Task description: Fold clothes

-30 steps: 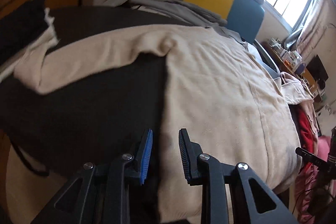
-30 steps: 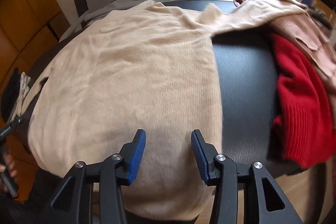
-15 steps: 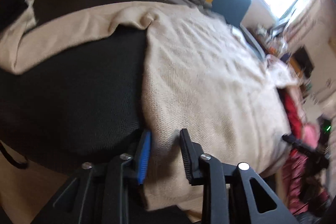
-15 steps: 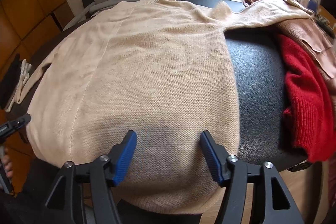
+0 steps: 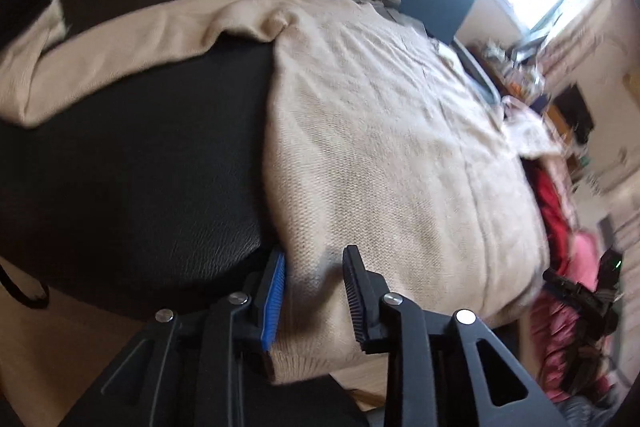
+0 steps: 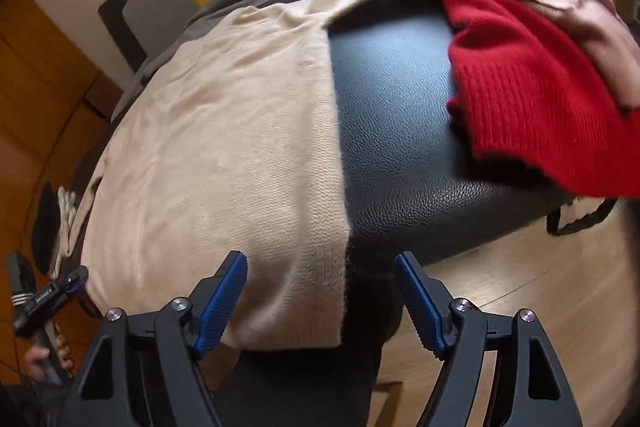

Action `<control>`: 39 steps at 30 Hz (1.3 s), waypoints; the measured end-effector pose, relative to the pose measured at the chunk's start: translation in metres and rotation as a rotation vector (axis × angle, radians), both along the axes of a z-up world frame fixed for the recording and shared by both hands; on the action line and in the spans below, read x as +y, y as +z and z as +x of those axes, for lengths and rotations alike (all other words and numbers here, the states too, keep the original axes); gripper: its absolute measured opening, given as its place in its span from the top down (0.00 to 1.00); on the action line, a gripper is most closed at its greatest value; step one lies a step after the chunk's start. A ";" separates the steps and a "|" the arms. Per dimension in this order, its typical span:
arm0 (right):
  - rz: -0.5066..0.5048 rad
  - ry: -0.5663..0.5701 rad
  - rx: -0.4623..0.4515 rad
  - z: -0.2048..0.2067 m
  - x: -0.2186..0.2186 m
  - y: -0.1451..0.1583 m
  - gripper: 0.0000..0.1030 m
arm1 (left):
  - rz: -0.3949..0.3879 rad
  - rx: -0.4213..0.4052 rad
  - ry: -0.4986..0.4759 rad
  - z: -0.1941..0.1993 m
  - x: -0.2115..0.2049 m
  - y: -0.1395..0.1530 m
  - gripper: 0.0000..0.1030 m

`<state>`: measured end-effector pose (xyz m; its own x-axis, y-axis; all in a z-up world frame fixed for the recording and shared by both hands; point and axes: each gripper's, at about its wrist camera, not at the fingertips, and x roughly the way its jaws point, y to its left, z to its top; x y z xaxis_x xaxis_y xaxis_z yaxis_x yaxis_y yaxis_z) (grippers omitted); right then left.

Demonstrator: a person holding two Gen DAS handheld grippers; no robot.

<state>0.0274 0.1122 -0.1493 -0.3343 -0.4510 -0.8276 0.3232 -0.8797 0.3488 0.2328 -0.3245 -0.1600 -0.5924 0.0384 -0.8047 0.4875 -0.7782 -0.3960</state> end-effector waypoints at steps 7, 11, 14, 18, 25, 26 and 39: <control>-0.125 0.094 -0.037 0.005 -0.012 0.025 0.95 | 0.082 0.041 0.042 -0.003 -0.021 0.012 0.94; -0.181 0.109 0.013 0.005 -0.001 0.066 0.95 | 0.034 -0.024 0.022 -0.009 -0.027 0.008 0.94; 0.053 0.161 -0.080 0.002 -0.010 0.040 0.93 | 0.001 -0.067 -0.007 -0.015 -0.017 0.000 0.92; 0.011 0.058 -0.098 0.003 0.005 0.031 0.85 | 0.012 -0.069 -0.012 -0.020 -0.011 0.006 0.88; 0.056 0.114 0.048 0.011 -0.017 0.049 0.81 | -0.046 0.058 0.002 -0.014 -0.009 0.043 0.88; 0.050 0.140 0.055 0.011 -0.024 0.049 0.79 | -0.063 0.070 -0.002 -0.019 -0.008 0.045 0.88; 0.133 0.160 0.034 -0.009 -0.051 0.011 0.81 | -0.201 -0.112 -0.101 -0.039 0.006 0.010 0.87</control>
<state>0.0184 0.0610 -0.1386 -0.2963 -0.3876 -0.8729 0.4718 -0.8541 0.2191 0.1937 -0.3188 -0.1501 -0.5007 -0.0749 -0.8624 0.4355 -0.8828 -0.1762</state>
